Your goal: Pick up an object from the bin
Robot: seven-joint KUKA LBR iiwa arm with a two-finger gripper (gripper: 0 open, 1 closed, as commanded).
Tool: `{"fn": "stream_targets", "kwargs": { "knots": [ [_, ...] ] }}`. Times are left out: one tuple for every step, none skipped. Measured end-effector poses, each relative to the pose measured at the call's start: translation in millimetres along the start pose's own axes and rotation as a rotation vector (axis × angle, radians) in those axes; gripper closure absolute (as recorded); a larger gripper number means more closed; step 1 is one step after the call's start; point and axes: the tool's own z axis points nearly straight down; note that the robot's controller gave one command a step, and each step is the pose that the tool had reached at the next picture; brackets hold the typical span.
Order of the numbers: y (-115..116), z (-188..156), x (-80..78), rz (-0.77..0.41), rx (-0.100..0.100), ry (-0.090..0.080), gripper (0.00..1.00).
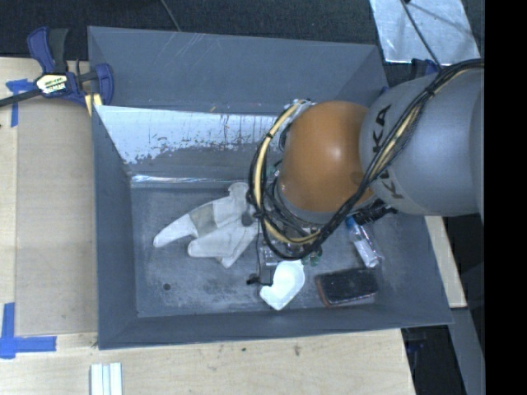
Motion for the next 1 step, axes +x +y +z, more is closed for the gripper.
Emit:
{"fn": "stream_targets", "kwargs": {
  "knots": [
    [-0.3,-4.5,-1.5,0.002,-0.001,-0.008,0.0]
  ]
}}
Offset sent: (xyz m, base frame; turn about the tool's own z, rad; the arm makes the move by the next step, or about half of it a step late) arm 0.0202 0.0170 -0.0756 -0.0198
